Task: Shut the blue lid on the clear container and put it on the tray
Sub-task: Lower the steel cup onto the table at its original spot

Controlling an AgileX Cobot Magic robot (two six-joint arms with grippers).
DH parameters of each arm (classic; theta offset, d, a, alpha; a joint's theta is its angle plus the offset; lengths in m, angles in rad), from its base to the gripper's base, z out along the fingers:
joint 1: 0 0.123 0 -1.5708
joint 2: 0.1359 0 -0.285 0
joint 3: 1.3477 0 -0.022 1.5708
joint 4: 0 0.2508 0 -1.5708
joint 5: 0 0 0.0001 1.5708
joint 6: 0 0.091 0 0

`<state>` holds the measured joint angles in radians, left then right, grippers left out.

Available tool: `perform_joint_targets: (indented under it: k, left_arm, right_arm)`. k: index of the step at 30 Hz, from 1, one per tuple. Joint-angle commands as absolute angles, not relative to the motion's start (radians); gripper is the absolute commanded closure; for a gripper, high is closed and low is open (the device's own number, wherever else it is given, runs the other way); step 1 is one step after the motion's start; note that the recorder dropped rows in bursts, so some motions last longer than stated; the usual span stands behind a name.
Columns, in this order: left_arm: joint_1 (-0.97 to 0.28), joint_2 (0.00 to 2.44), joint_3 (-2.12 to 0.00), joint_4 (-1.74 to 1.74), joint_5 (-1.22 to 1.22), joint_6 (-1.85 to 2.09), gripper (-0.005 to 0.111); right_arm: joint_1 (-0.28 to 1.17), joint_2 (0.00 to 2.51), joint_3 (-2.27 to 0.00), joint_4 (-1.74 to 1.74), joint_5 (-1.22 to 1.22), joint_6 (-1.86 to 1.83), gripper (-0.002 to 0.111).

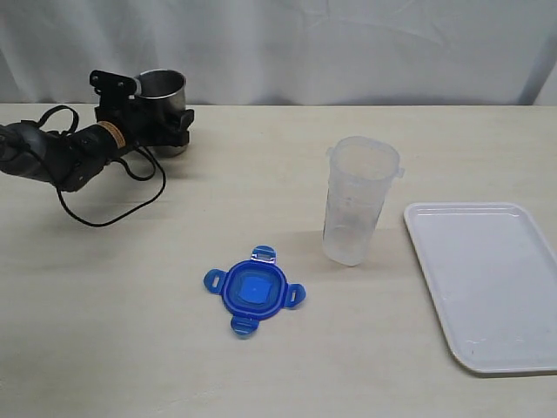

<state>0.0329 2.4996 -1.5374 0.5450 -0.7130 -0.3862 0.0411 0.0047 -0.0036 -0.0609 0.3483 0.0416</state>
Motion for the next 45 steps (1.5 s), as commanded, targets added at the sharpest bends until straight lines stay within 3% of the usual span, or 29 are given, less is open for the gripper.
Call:
perform_joint_targets:
  k: [1, 13, 16, 21, 23, 37, 45]
  left_arm:
    - [0.029, 2.503, -1.549, 0.542, -0.738, -0.393, 0.107]
    - [0.027, 2.525, -1.549, 0.586, -0.760, -0.370, 0.106]
    - [0.027, 2.525, -1.549, 0.593, -0.760, -0.370, 0.093]
    - [0.027, 2.525, -1.549, 0.593, -0.760, -0.370, 0.048]
    - [0.024, 2.525, -1.549, 0.642, -0.769, -0.400, 0.036]
    - [0.023, 2.525, -1.549, 0.690, -0.772, -0.397, 0.031]
    - [0.023, 2.525, -1.549, 0.706, -0.836, -0.478, 0.004]
  right_arm:
    - [0.038, 0.000, 0.000, -0.059, 0.345, 0.042, 0.104]
    - [0.038, 0.000, 0.000, -0.059, 0.345, 0.042, 0.104]
    - [0.038, 0.000, 0.000, -0.059, 0.345, 0.042, 0.104]
    - [0.038, 0.000, 0.000, -0.059, 0.345, 0.042, 0.104]
    - [0.038, 0.000, 0.000, -0.059, 0.345, 0.042, 0.104]
    - [0.038, 0.000, 0.000, -0.059, 0.345, 0.042, 0.104]
    - [0.038, 0.000, 0.000, -0.059, 0.345, 0.042, 0.104]
